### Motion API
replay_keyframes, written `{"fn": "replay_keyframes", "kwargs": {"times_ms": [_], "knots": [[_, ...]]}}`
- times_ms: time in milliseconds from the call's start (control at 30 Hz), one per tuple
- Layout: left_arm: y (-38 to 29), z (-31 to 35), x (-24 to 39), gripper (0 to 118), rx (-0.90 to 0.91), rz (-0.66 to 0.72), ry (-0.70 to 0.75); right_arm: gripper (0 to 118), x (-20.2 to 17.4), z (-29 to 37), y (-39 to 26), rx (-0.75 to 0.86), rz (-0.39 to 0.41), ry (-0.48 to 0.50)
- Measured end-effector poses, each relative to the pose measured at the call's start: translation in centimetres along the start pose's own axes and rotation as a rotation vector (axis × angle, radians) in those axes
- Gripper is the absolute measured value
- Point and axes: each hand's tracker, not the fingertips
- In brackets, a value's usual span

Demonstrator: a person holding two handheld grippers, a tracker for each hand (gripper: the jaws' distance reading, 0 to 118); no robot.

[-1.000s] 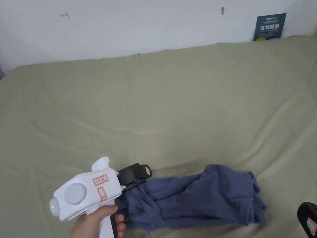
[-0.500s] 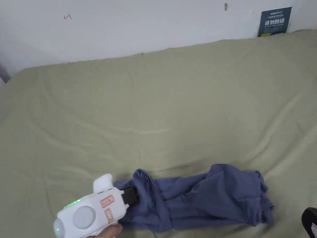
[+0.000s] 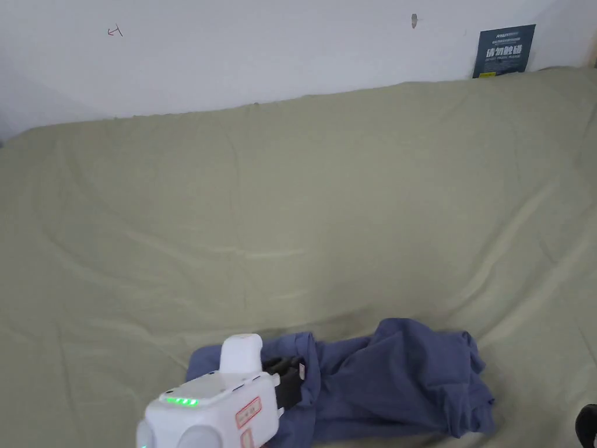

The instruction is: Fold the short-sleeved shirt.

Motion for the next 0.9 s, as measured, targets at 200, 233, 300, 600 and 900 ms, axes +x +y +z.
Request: {"fn": "replay_keyframes", "kwargs": {"times_ms": [200,233,300,600,900], "knots": [[-2.3,12.6,2.2,4,0.309,-0.463,0.347,1,-2.1,-1.0,-0.3,-0.015,0.040,0.065],[-2.6,13.5,1.5,4,0.297,-0.454,0.377,1,-2.6,-1.1,-0.3,-0.016,0.050,0.073],[-2.6,14.1,-0.6,4,0.251,-0.339,0.373,1,-3.5,-1.3,-0.3,-0.016,0.054,0.096],[-2.3,13.4,-17.6,11,0.110,0.392,0.205,1,-6.4,-1.2,-0.6,-0.045,0.103,0.127],[-5.2,5.8,-27.2,110,0.013,0.943,-0.514,1,-7.1,-3.5,-0.7,-0.111,0.115,0.094]]}}
